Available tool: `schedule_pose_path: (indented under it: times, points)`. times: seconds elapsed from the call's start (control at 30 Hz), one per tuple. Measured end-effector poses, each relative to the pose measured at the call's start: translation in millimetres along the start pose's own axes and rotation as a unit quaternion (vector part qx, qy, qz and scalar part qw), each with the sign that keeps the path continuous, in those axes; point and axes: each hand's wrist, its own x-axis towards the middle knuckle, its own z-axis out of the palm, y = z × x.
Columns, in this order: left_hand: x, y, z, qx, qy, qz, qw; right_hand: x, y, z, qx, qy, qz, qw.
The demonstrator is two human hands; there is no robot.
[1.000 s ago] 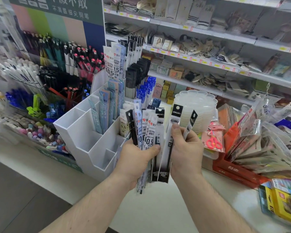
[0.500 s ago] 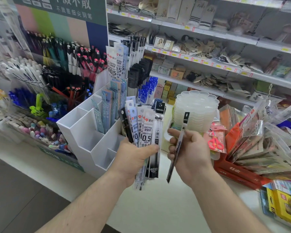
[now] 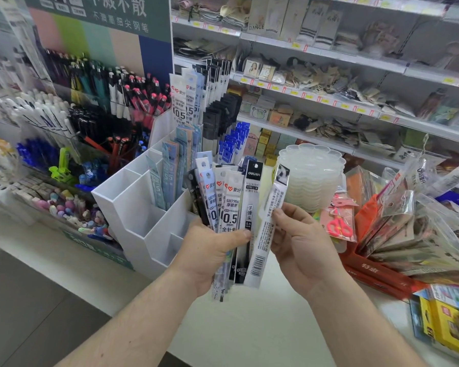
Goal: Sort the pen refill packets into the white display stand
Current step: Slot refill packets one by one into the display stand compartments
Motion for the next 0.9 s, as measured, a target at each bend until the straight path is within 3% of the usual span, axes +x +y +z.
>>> schedule_pose_path:
  times: [0.23,0.4,0.7,0.9]
  points:
    - [0.8,1.0,0.0,0.023,0.043,0.013,0.999,10.5,-0.8,-9.2,-0.014,0.079,0.045,0.996]
    - [-1.7,1.1,3.0,0.036,0.046,0.008,0.998,4.6,-3.6,-3.0,-0.007,0.048,0.081,0.996]
    - [-5.0,4.2,1.0,0.047,0.022,-0.002,0.999,5.9,-8.3,-4.5,-0.040,-0.068,0.022,0.997]
    - [-7.5,4.8,5.1,0.019,-0.019,-0.010,1.000,17.1,9.8,6.5,-0.160,-0.029,-0.081,0.983]
